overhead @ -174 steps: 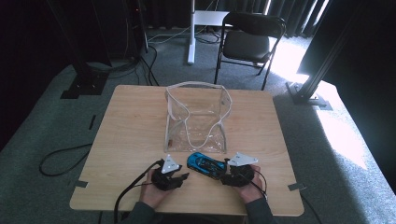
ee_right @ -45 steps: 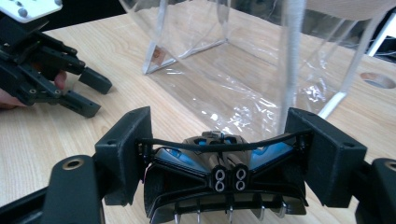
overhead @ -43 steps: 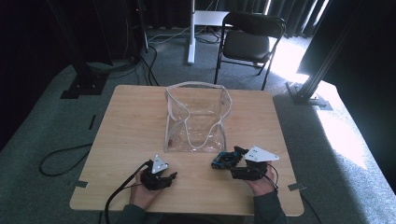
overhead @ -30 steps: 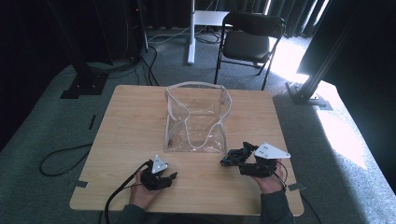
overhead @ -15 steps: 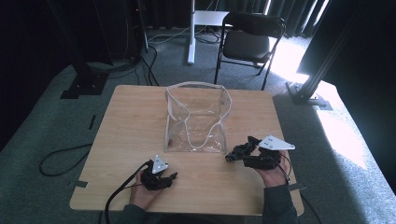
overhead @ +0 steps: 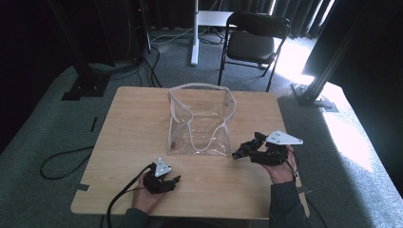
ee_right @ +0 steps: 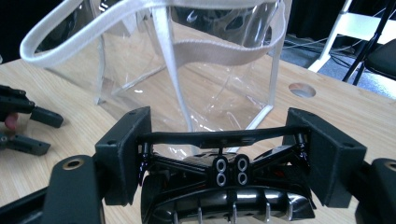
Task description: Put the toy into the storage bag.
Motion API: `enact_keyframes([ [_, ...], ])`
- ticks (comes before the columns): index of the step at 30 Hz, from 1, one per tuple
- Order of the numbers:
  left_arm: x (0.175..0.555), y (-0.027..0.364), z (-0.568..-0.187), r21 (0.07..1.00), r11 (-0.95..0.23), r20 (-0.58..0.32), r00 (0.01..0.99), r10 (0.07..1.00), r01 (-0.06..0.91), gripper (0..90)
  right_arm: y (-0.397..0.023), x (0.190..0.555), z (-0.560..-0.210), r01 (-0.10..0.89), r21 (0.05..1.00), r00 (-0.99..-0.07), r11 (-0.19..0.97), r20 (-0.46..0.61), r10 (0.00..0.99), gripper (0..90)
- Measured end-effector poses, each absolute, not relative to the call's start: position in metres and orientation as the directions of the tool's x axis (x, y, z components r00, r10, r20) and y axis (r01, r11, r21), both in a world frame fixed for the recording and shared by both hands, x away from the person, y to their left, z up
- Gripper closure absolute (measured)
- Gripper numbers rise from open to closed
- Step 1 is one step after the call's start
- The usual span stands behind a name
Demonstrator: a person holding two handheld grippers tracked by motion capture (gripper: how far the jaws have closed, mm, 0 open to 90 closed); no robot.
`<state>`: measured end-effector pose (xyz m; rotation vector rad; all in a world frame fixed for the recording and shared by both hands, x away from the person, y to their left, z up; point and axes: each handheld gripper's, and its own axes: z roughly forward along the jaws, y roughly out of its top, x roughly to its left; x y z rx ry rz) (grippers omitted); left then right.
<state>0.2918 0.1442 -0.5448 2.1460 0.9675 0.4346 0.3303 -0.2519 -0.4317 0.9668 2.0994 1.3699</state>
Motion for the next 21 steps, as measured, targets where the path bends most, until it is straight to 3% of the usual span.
enact_keyframes([
  [21,0.292,0.144,-0.545,0.736,-0.451,0.007,0.661,0.751,0.505,43.2,-0.246,0.351,-0.403,0.276,0.929,-0.645,0.248,-0.012,0.764,24.9],
])
